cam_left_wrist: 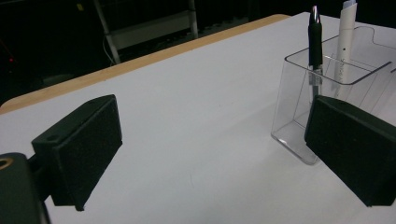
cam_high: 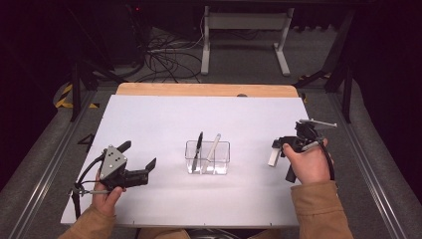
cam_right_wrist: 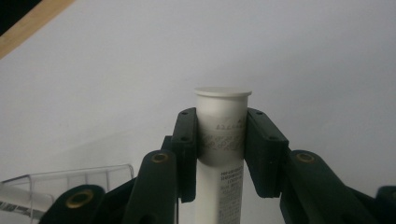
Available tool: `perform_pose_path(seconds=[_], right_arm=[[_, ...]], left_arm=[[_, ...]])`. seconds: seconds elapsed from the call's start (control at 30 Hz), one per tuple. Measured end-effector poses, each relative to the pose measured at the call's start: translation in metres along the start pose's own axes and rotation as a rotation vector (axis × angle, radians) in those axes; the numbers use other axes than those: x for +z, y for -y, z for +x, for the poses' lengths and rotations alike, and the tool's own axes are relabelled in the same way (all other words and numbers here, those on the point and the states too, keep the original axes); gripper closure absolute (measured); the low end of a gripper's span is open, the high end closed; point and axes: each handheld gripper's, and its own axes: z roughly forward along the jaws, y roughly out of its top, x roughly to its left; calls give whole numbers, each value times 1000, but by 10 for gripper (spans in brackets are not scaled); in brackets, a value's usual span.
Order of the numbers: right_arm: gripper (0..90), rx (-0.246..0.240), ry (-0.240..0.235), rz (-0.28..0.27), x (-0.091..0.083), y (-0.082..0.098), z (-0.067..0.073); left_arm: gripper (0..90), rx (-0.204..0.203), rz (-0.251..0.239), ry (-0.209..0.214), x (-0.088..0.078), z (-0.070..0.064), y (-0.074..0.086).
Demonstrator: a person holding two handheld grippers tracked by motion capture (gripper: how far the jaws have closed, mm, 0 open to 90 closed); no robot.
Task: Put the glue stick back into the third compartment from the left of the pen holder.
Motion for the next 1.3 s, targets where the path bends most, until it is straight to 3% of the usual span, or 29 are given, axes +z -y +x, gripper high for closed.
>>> perform_pose_path(seconds=[0.17, 0.47, 0.67, 0.77, 0.9, 1.1, 1.3], right_arm=[[675, -163, -53, -115, -9, 3, 5], [675, -402, -152, -275, -21, 10, 12], [675, -516, -253, -323, -25, 13, 15], [675, -591, -272, -343, -25, 15, 16], [675, -642, -290, -371, -27, 17, 17], [675, -724, -360, -412, -30, 20, 21], [675, -775, -417, -428, -31, 26, 28]], left_arm=[[49, 4, 3, 1, 0, 0, 0], [49, 0, 0, -3, 0, 0, 0], [50, 1, 0, -2, 0, 0, 0], [49, 4, 2, -3, 0, 0, 0], [49, 0, 1, -3, 0, 0, 0], [50, 1, 0, -4, 0, 0, 0], [49, 4, 0, -6, -1, 0, 0]])
